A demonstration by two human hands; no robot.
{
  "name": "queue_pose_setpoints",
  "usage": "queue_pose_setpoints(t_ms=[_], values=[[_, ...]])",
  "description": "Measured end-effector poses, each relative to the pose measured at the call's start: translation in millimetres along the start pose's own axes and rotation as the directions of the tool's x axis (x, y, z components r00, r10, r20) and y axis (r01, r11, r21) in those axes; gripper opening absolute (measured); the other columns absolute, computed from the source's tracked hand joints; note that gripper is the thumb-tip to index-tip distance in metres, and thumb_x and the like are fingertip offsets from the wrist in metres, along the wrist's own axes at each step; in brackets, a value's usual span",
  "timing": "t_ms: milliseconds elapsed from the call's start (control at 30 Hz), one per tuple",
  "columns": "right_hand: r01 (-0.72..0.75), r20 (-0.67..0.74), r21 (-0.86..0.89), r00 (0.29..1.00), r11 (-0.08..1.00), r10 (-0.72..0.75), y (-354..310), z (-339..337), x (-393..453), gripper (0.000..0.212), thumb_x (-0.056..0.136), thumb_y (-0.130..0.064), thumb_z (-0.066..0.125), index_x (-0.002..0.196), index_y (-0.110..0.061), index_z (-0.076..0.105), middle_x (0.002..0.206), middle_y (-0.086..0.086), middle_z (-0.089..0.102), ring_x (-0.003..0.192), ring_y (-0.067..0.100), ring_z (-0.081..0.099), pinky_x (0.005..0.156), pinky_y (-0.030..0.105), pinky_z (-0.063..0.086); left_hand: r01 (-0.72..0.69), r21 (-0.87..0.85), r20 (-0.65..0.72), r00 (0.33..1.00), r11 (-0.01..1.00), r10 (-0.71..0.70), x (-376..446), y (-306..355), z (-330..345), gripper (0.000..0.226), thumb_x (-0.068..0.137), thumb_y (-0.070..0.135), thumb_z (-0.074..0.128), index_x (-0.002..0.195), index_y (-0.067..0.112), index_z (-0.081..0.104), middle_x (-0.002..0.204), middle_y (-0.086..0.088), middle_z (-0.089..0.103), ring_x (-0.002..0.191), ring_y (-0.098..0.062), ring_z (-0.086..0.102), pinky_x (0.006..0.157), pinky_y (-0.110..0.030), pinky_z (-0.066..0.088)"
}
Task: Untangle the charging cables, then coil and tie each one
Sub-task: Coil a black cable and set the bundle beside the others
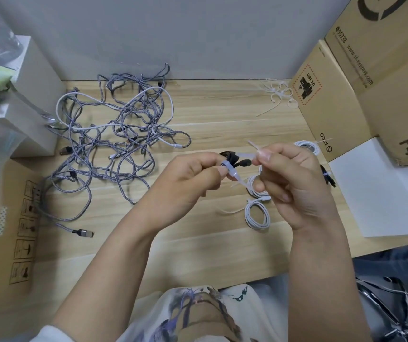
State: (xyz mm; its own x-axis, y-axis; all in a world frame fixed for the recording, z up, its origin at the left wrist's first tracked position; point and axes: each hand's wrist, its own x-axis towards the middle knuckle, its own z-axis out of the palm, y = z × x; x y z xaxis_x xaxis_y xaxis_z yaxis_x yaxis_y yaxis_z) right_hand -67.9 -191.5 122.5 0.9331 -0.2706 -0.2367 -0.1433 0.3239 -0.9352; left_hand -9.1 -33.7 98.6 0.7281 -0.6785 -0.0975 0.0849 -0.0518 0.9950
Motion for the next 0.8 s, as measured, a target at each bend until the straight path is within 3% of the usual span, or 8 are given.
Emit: queue_pose_setpoints(t_ms=[100, 400, 600, 800], values=[[0.020, -0.025, -0.022, 0.999, 1.000, -0.021, -1, 1, -1, 0.015, 0.069, -0.006, 0.057, 0.054, -0.008, 0.059, 0.037, -0.009, 0.048, 0.026, 0.002, 0.021, 0.041, 0.016, 0.040, -0.030, 0.004, 0.009, 1.000, 1.000, 0.030, 0, -3, 1, 0.027, 0.079, 0.044, 0.046, 0.077, 0.035, 0.071, 0.054, 0.010, 0.043, 0.057, -0.009, 0.035, 0.054, -0.025, 0.032], [0.024, 0.023, -0.070, 0.999, 0.997, -0.022, 0, 1, 1, 0.017, 0.065, -0.003, 0.061, 0.050, -0.011, 0.062, 0.043, -0.004, 0.055, 0.027, 0.003, 0.040, 0.038, 0.016, 0.038, -0.088, -0.070, 0.070, 0.993, 0.994, 0.093, -1, -3, 1, 0.025, 0.089, 0.026, 0.046, 0.075, 0.025, 0.066, 0.053, 0.009, 0.042, 0.052, -0.003, 0.036, 0.052, -0.013, 0.033], [0.035, 0.068, -0.207, 0.997, 0.978, -0.021, 4, -9, 3, 0.016, 0.062, -0.009, 0.070, 0.050, -0.018, 0.066, 0.042, -0.004, 0.051, 0.035, 0.012, 0.044, 0.045, 0.022, 0.032, -0.078, -0.053, 0.187, 0.979, 0.996, 0.086, -3, -5, -6, 0.030, 0.093, 0.028, 0.045, 0.094, 0.007, 0.065, 0.058, 0.014, 0.041, 0.056, -0.004, 0.035, 0.056, -0.016, 0.034], [0.054, 0.129, -0.287, 0.991, 0.956, -0.018, 5, -7, 1, 0.015, 0.066, -0.014, 0.071, 0.052, -0.017, 0.066, 0.052, 0.003, 0.061, 0.040, 0.010, 0.045, 0.043, 0.017, 0.038, -0.045, -0.040, 0.235, 0.970, 0.998, 0.053, -3, -7, -8, 0.034, 0.086, 0.039, 0.045, 0.102, 0.016, 0.065, 0.062, 0.015, 0.041, 0.061, -0.005, 0.034, 0.057, -0.016, 0.031]])
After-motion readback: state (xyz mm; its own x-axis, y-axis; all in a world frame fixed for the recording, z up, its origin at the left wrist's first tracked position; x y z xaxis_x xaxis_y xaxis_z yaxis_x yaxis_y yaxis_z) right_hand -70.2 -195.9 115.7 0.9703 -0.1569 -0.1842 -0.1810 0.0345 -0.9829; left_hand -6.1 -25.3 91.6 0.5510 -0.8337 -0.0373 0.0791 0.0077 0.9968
